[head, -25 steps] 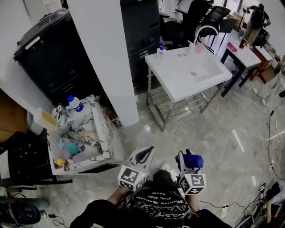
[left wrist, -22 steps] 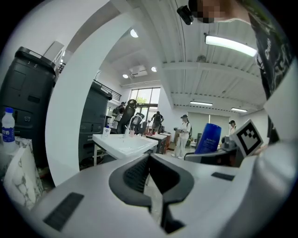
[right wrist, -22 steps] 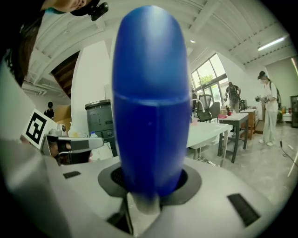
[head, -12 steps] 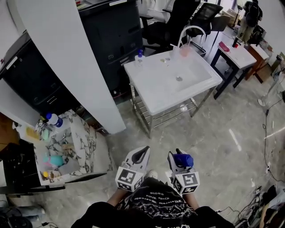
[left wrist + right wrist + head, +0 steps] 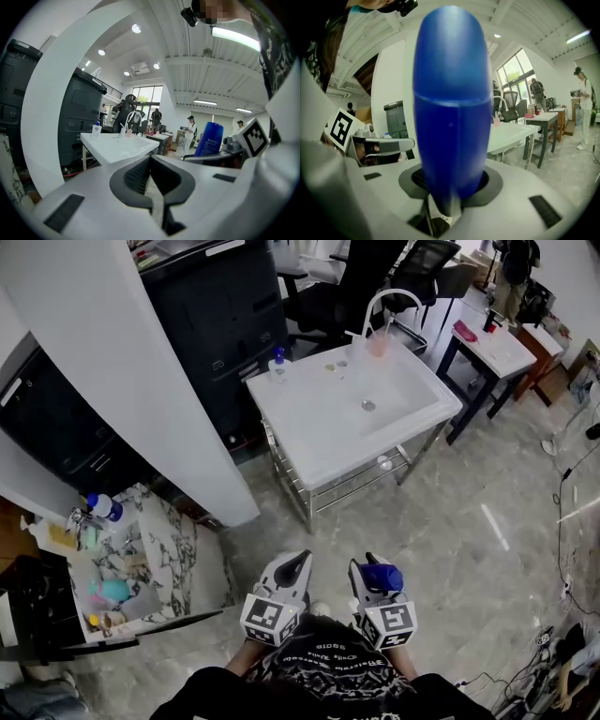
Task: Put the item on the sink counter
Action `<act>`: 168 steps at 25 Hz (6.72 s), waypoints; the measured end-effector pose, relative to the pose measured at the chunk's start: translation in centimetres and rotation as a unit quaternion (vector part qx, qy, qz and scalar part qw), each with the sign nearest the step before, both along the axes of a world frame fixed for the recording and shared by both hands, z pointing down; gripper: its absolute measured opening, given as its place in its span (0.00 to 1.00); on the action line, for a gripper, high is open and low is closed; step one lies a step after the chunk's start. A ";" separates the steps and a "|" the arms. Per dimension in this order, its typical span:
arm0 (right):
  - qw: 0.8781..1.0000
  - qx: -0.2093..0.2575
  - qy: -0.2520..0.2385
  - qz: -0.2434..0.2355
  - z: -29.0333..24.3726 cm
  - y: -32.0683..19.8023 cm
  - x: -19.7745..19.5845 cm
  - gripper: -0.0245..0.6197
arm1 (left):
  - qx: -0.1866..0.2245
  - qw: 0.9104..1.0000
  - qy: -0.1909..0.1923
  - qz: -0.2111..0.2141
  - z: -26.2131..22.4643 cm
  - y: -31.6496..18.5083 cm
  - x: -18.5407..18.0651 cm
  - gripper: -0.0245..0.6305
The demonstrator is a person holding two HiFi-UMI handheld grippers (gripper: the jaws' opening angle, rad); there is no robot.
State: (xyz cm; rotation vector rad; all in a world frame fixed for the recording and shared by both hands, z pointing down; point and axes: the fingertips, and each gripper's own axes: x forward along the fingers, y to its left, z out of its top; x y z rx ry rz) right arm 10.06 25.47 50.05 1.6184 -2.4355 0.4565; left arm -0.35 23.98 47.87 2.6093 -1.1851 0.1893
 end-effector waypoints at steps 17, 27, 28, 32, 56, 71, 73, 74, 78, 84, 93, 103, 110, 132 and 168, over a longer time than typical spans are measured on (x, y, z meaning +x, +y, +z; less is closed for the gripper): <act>0.998 -0.014 0.049 0.033 0.1 -14.7 0.7 0.25 | -0.038 0.998 0.029 0.051 1.7 -18.5 1.5 0.05; 0.999 -0.012 0.043 0.030 -0.4 -26.7 -2.2 0.25 | -0.034 0.997 0.018 0.073 1.4 -29.7 -0.3 0.05; 0.999 -0.011 0.042 0.031 -0.3 -27.9 -2.7 0.25 | -0.034 0.996 0.016 0.075 1.5 -30.5 -0.7 0.05; 0.999 -0.007 0.039 0.037 -0.2 -31.4 -4.1 0.25 | -0.029 0.996 0.011 0.080 1.6 -33.5 -2.1 0.05; 0.996 0.029 0.075 -0.041 -3.1 -47.1 0.9 0.25 | -0.034 0.997 0.015 -0.062 1.6 -42.3 -2.0 0.05; 0.990 0.060 0.091 -0.093 -3.1 -57.9 1.5 0.25 | -0.050 0.986 0.024 -0.159 2.0 -44.1 -3.3 0.05; 0.988 0.066 0.090 -0.103 -3.2 -59.3 0.7 0.25 | -0.060 0.982 0.034 -0.177 2.3 -44.3 -3.8 0.05; 0.988 0.068 0.090 -0.109 -3.2 -59.9 0.4 0.25 | -0.064 0.980 0.037 -0.185 2.4 -44.3 -4.0 0.05; 0.984 0.072 0.094 -0.132 -2.8 -62.3 -0.7 0.25 | -0.067 0.975 0.031 -0.211 2.7 -44.1 -4.8 0.05; 0.981 0.067 0.097 -0.155 -1.4 -65.3 -1.6 0.25 | -0.076 0.964 0.024 -0.255 3.4 -43.5 -6.0 0.05; 0.978 0.064 0.096 -0.172 0.9 -69.9 -2.2 0.25 | -0.084 0.953 0.006 -0.290 4.3 -43.2 -6.3 0.05; 0.981 0.038 0.098 -0.165 4.6 -74.3 -1.5 0.25 | -0.089 0.940 -0.019 -0.330 4.7 -42.4 -7.0 0.05; 0.982 0.031 0.103 -0.158 6.7 -76.1 -0.5 0.25 | -0.094 0.936 -0.031 -0.339 4.6 -41.8 -7.6 0.05; 0.976 0.031 0.089 -0.198 8.3 -76.5 -0.9 0.39 | -0.098 0.937 -0.041 -0.333 4.9 -42.9 -6.9 0.05; 0.994 0.074 0.043 -0.070 -5.1 -54.0 2.1 0.55 | -0.001 0.991 0.001 -0.131 0.0 -41.7 -6.2 0.05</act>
